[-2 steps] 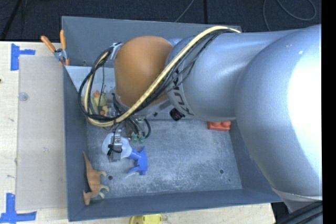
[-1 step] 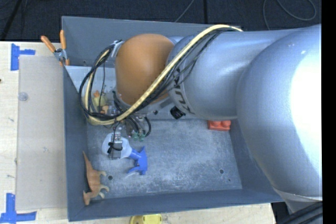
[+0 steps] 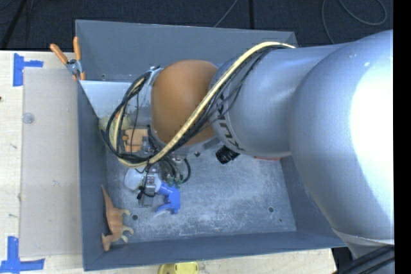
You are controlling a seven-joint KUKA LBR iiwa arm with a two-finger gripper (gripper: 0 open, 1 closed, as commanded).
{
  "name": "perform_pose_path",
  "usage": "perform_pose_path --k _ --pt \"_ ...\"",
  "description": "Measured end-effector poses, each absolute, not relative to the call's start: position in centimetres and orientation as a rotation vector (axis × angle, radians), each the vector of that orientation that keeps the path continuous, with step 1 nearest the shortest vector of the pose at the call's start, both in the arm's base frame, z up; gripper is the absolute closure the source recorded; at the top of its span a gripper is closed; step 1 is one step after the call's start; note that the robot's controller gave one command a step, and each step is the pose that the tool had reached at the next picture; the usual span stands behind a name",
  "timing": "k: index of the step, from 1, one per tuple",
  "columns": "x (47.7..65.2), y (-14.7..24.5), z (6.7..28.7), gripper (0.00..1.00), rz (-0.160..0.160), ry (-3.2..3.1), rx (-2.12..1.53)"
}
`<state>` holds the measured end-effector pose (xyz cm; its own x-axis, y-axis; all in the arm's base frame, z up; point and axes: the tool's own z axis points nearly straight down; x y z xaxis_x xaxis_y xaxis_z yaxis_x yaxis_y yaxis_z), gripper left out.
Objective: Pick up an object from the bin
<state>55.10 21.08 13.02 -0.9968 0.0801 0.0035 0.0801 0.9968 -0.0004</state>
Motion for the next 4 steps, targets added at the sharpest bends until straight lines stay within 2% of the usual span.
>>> perform_pose_path --k 1,2,3,4 --pt "54.2 20.3 12.0 0.0 0.006 -3.124 -0.218" --pt "57.4 20.0 6.9 1.0 0.0 -3.133 0.176" --pt "57.4 20.0 7.0 1.0 -0.001 -3.133 0.174" --pt "58.3 19.3 18.3 1.0 -0.001 -3.131 0.199"
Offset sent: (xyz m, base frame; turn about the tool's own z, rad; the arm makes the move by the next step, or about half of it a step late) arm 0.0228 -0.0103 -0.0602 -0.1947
